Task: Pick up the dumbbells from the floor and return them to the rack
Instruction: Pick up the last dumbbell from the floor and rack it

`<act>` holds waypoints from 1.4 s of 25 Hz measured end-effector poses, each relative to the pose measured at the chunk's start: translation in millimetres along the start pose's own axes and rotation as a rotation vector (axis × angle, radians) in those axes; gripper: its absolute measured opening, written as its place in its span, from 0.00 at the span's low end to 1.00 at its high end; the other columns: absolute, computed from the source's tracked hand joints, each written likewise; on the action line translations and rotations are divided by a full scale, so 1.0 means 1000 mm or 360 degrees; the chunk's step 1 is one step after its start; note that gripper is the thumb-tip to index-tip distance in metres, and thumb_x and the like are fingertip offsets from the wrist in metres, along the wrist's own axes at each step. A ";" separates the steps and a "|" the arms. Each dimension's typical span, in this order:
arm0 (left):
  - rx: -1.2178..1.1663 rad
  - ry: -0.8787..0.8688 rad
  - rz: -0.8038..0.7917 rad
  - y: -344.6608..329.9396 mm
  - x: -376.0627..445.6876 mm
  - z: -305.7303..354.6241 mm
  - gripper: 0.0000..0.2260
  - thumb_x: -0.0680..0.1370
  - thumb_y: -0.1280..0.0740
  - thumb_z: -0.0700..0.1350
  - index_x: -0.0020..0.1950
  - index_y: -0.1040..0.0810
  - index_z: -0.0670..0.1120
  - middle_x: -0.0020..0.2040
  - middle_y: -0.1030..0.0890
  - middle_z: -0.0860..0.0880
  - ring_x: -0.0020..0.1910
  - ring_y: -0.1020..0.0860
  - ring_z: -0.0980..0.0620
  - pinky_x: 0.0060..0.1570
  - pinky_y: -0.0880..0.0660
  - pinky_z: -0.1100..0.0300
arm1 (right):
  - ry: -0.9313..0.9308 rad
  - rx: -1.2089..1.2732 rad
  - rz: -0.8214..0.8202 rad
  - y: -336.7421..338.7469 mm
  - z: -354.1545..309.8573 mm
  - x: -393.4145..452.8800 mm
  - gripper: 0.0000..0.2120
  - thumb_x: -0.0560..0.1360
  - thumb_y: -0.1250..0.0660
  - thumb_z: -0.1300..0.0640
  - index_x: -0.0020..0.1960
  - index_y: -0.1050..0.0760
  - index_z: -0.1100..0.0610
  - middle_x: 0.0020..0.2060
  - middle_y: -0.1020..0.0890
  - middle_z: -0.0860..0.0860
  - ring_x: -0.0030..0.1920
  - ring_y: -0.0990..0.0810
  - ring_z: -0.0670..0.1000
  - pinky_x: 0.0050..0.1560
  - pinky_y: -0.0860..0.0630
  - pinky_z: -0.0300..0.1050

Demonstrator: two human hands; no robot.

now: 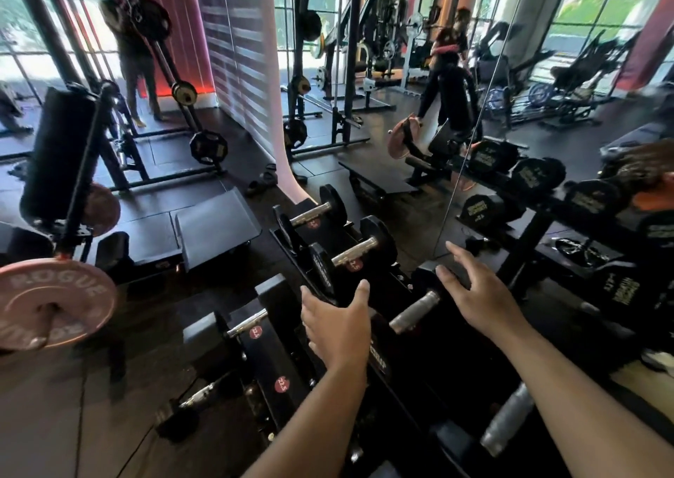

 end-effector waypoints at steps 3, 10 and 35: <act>-0.0029 0.0009 0.0003 0.018 0.013 0.010 0.50 0.70 0.26 0.62 0.82 0.50 0.49 0.80 0.42 0.43 0.77 0.41 0.41 0.72 0.41 0.38 | 0.0047 -0.0032 -0.0026 -0.007 -0.020 -0.004 0.28 0.78 0.40 0.35 0.77 0.39 0.37 0.75 0.33 0.45 0.74 0.36 0.48 0.66 0.38 0.46; -0.0119 0.0040 -0.0039 0.033 0.092 0.038 0.50 0.70 0.26 0.63 0.82 0.52 0.51 0.80 0.45 0.42 0.76 0.38 0.39 0.71 0.39 0.38 | 0.0085 -0.0080 -0.0027 -0.039 -0.069 0.041 0.29 0.78 0.40 0.36 0.78 0.40 0.37 0.75 0.33 0.42 0.75 0.36 0.48 0.72 0.35 0.57; -0.0047 0.0062 0.0081 0.008 0.293 0.052 0.51 0.70 0.24 0.61 0.82 0.55 0.56 0.80 0.45 0.41 0.71 0.32 0.38 0.60 0.33 0.47 | 0.0114 -0.0014 -0.0143 -0.151 -0.068 0.252 0.28 0.78 0.39 0.38 0.77 0.39 0.37 0.74 0.31 0.46 0.68 0.28 0.47 0.59 0.33 0.46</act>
Point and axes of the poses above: each hand's wrist, its own x-axis towards the middle knuckle, its own y-axis out of the back of the hand, z = x × y, the point moved 3 cm from there along x, towards the middle knuckle
